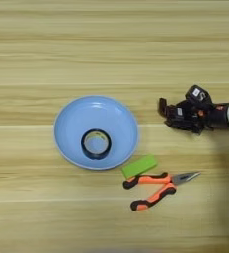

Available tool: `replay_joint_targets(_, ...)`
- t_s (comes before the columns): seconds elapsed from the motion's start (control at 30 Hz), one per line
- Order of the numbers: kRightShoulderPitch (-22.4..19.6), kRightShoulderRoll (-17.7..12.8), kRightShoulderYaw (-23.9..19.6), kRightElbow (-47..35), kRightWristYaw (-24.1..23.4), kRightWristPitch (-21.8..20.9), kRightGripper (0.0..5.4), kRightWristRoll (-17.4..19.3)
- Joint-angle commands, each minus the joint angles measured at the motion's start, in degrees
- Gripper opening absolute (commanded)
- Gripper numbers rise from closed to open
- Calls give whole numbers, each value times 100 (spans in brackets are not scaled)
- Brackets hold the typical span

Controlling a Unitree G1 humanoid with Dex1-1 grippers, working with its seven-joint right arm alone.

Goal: Move the objects on the table

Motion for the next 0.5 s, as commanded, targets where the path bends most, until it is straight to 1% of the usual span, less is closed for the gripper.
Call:
replay_joint_targets(0.03, -276, -165, -129, -439, -160, -20, 379, 73)
replay_joint_targets(0.2, -150, -108, -196, -1038, -167, 32, 378, 181)
replay_joint_targets(0.5, 350, 10, -156, -2978, -71, 581, 373, 355)
